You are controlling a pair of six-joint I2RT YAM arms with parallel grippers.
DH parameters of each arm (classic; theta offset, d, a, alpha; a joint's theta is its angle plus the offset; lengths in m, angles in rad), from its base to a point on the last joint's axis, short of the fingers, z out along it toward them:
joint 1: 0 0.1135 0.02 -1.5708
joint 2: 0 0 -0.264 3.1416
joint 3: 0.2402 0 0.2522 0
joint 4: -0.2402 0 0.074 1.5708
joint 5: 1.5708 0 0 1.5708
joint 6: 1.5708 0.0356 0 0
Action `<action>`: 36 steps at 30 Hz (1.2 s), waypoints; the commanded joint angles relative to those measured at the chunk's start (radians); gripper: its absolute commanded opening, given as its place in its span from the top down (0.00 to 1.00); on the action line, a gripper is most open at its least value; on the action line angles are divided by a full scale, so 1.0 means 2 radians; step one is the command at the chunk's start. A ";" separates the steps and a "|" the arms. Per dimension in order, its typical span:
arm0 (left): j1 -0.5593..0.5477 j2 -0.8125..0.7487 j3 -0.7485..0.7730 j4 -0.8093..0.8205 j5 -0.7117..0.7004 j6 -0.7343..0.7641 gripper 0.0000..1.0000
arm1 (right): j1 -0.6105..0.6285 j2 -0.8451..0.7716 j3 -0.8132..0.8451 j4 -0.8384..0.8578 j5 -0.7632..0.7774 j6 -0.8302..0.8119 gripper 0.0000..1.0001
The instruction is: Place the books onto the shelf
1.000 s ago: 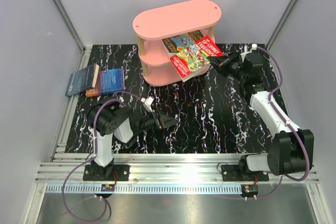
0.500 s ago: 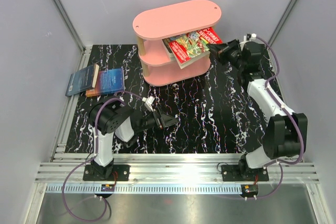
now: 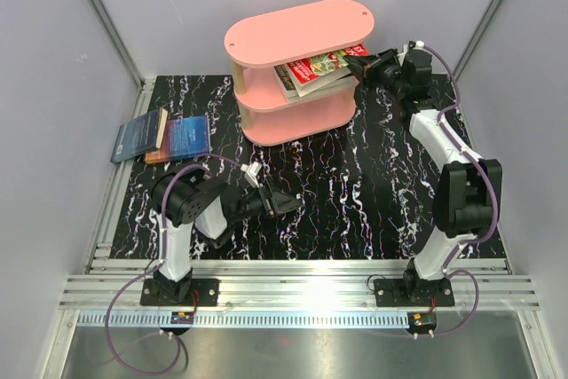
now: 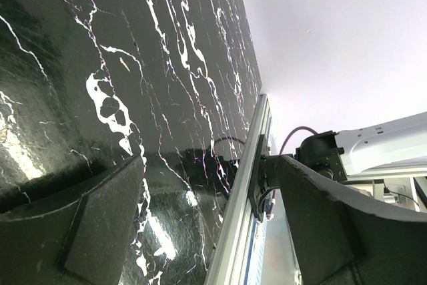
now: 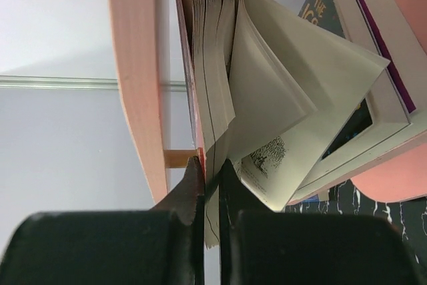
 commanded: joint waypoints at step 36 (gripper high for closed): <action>0.008 0.109 -0.036 -0.008 0.002 0.051 0.15 | 0.067 0.016 0.022 -0.010 0.131 0.042 1.00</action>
